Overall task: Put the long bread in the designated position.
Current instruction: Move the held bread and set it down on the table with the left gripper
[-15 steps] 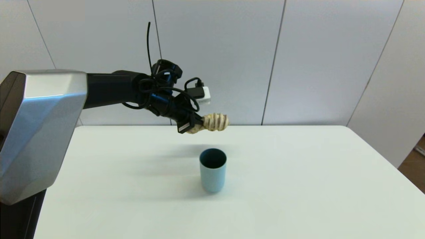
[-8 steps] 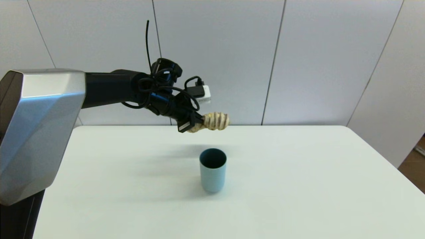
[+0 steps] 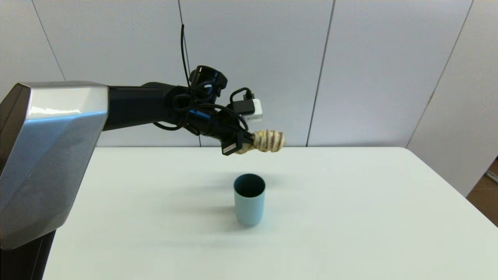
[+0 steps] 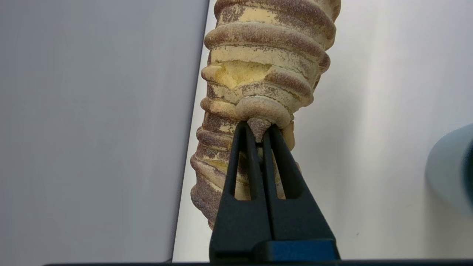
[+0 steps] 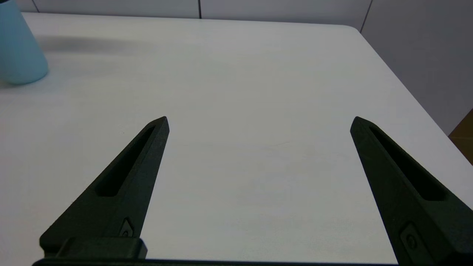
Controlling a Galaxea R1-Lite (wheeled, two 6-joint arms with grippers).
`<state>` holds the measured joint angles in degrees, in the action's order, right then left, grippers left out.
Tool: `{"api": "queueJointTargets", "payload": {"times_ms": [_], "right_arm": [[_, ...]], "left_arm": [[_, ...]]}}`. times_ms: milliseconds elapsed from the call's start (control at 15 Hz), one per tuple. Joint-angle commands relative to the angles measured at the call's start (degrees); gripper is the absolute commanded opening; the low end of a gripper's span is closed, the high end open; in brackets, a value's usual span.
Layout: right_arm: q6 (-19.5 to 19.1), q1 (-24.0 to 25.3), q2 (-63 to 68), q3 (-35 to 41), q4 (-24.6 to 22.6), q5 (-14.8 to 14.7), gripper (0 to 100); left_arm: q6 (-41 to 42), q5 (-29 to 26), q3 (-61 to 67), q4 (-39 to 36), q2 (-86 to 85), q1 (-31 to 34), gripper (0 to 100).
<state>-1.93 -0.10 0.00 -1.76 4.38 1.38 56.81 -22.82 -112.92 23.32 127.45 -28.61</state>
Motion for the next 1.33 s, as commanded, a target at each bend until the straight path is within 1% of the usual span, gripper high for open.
{"api": "queueJointTargets", "payload": {"times_ms": [67, 333, 667, 933, 1067, 1333], "right_arm": [[-0.01, 0.01, 0.09, 0.00, 0.02, 0.03, 100], [-0.01, 0.01, 0.09, 0.00, 0.02, 0.03, 100], [-0.10, 0.01, 0.09, 0.00, 0.02, 0.03, 100], [-0.01, -0.08, 0.09, 0.00, 0.02, 0.03, 100], [-0.01, 0.01, 0.09, 0.00, 0.02, 0.03, 100], [-0.01, 0.01, 0.09, 0.00, 0.02, 0.03, 100]], "left_arm": [[0.32, -0.38, -0.02, 0.15, -0.54, -3.03, 0], [0.76, -1.17, -0.02, 0.15, -0.45, -5.67, 0], [3.75, -2.58, -0.02, 0.32, -0.54, -6.81, 0], [5.59, -3.11, -0.28, 0.50, -0.54, -7.07, 0], [7.53, -4.78, -0.28, 0.76, -0.45, -7.07, 0], [9.64, -4.95, -0.28, 1.55, -0.36, -7.07, 0]]}}
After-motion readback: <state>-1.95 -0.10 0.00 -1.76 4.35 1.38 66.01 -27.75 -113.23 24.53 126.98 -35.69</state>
